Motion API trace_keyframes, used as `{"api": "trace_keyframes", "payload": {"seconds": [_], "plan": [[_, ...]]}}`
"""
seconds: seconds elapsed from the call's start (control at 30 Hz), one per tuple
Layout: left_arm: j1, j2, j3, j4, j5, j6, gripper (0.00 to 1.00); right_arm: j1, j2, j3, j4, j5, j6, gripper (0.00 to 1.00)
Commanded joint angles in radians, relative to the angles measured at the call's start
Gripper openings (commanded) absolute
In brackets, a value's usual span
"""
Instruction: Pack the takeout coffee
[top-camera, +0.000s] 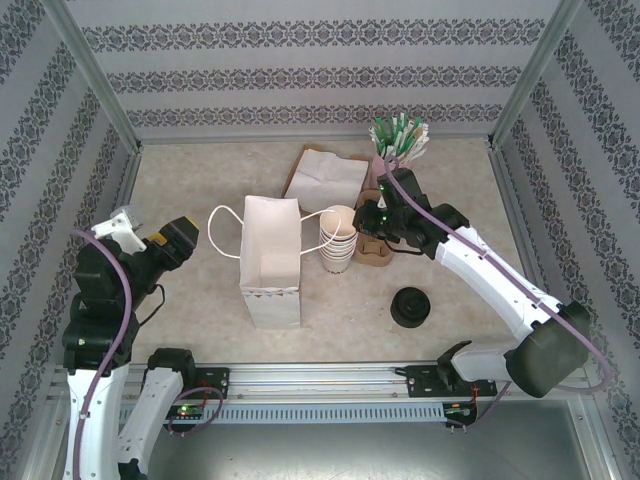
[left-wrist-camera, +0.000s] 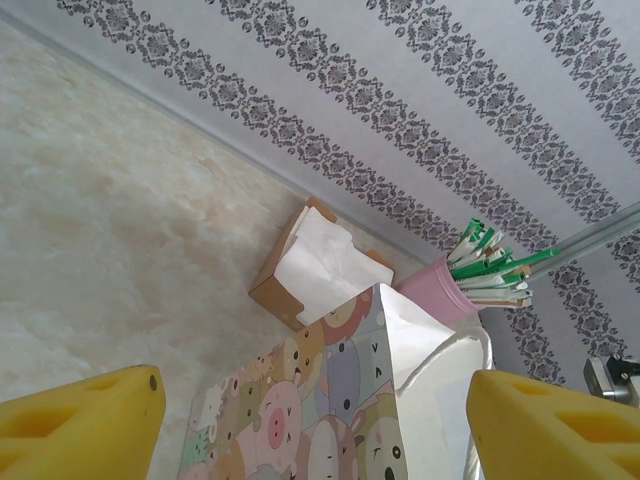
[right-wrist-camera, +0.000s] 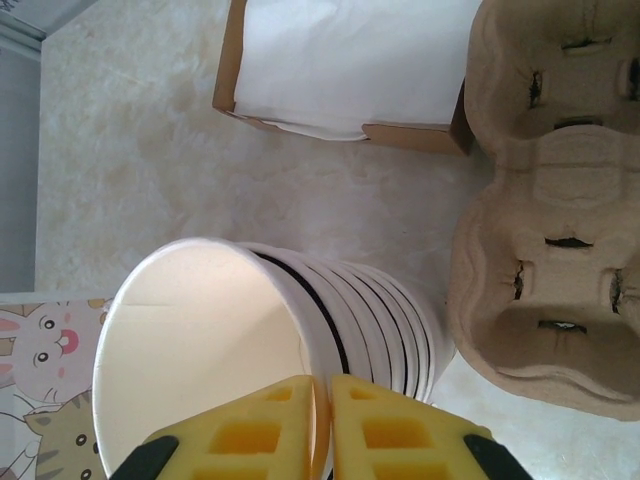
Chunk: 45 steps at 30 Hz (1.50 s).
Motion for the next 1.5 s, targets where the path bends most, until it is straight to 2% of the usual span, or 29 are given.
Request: {"api": "trace_keyframes", "payload": {"seconds": [0.0, 0.5, 1.03, 1.27, 1.47], "plan": [[0.010, -0.003, 0.020, -0.023, -0.003, 0.019, 0.80, 0.014, 0.001, 0.038, -0.015, 0.024, -0.002, 0.11], [0.009, -0.024, -0.012, -0.008, -0.048, 0.009, 0.79, 0.016, -0.034, 0.118, -0.042, 0.048, -0.013, 0.00], [0.009, -0.098, -0.062, 0.043, -0.141, -0.022, 0.80, -0.016, -0.158, 0.221, -0.064, 0.144, 0.013, 0.00], [0.009, -0.151, -0.116, 0.060, -0.217, -0.057, 0.80, -0.024, -0.270, 0.285, -0.220, 0.247, -0.031, 0.00], [0.010, -0.160, -0.166, 0.064, -0.215, -0.086, 0.80, -0.025, -0.371, 0.259, -0.402, 0.296, -0.050, 0.00]]}}
